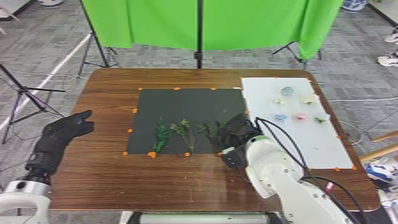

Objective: Arrange flowers

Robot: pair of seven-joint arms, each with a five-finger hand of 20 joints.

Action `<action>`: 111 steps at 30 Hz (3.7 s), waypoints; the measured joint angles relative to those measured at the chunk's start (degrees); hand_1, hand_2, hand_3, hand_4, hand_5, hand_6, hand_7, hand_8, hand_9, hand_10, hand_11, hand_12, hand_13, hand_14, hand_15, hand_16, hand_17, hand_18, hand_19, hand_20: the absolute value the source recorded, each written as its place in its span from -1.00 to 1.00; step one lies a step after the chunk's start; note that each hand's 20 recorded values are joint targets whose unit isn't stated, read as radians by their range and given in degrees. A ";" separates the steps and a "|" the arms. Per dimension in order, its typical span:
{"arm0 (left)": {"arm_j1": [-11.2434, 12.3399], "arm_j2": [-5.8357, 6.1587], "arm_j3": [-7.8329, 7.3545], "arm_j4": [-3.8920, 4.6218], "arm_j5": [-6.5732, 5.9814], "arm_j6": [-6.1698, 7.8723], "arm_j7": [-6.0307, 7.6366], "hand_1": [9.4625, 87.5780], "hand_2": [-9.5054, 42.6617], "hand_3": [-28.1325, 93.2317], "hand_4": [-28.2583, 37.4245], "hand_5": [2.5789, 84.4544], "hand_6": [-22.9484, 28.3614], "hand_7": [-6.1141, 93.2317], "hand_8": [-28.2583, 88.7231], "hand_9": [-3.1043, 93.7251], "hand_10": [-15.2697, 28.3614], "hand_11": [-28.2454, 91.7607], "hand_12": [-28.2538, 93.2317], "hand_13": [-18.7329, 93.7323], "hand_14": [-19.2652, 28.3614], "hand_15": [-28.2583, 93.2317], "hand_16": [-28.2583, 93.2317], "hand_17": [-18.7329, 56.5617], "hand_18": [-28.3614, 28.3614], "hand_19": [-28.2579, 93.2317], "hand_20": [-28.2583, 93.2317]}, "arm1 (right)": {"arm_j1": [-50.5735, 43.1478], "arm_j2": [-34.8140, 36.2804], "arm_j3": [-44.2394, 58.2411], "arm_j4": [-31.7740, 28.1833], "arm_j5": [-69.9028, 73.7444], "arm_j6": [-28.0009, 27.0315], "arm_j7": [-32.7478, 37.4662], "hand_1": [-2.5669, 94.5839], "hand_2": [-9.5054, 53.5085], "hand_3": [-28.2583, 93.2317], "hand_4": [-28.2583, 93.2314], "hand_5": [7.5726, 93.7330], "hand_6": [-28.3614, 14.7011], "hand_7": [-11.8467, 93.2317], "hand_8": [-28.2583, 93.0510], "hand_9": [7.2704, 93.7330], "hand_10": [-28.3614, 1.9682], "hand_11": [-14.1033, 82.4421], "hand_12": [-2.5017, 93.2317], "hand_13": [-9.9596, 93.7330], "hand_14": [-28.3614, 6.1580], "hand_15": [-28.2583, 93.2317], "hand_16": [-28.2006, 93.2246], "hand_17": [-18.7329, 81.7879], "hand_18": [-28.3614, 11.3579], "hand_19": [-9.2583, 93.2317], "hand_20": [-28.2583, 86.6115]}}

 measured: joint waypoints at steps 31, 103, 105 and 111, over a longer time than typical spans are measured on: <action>-0.51 -0.02 0.14 0.07 0.48 -0.63 0.06 -0.55 -0.47 0.52 -0.78 0.01 0.15 -0.73 -0.60 -0.01 0.43 -0.27 -0.33 -0.01 0.62 -0.23 -0.55 -0.30 0.45 -0.35 -0.28 | 4.19 13.46 2.64 -3.41 -28.73 -1.82 -6.95 -0.25 -1.00 0.48 -0.71 0.17 0.23 -0.49 -0.65 0.35 -0.37 -0.44 -0.51 0.84 0.25 0.37 -0.01 0.55 -0.33 1.00 0.28; -0.94 -0.76 1.01 0.34 0.60 -1.67 0.09 -0.54 -0.46 0.51 -0.76 0.01 0.14 -0.73 -0.60 -0.02 0.42 -0.27 -0.33 -0.01 0.62 -0.23 -0.55 -0.30 0.45 -0.35 -0.28 | -1.92 17.52 8.42 0.11 -26.48 -12.40 -5.10 -0.21 -1.00 0.50 -0.74 0.21 0.29 -0.50 -0.67 0.56 -0.23 -0.37 -0.52 0.90 0.37 0.38 -0.02 0.58 -0.34 1.00 0.30; -0.93 -0.77 1.00 0.34 0.60 -1.67 0.09 -0.53 -0.47 0.51 -0.77 0.01 0.15 -0.73 -0.60 -0.02 0.42 -0.27 -0.33 -0.01 0.62 -0.23 -0.55 -0.30 0.45 -0.35 -0.28 | -2.24 17.40 8.42 0.47 -26.21 -12.43 -4.89 -0.21 -1.00 0.50 -0.74 0.22 0.30 -0.50 -0.67 0.58 -0.22 -0.36 -0.52 0.91 0.39 0.38 -0.02 0.59 -0.33 1.00 0.30; -0.90 -0.92 0.96 0.34 0.60 -1.67 0.09 -0.53 -0.47 0.51 -0.77 0.02 0.14 -0.73 -0.60 -0.02 0.42 -0.27 -0.33 -0.01 0.62 -0.23 -0.55 -0.30 0.45 -0.35 -0.28 | -3.07 16.90 7.93 1.48 -24.63 -11.68 -4.65 -0.04 -1.00 0.52 -0.78 0.27 0.33 -0.46 -0.67 0.63 -0.07 -0.32 -0.52 0.95 0.47 0.37 -0.02 0.63 -0.27 1.00 0.30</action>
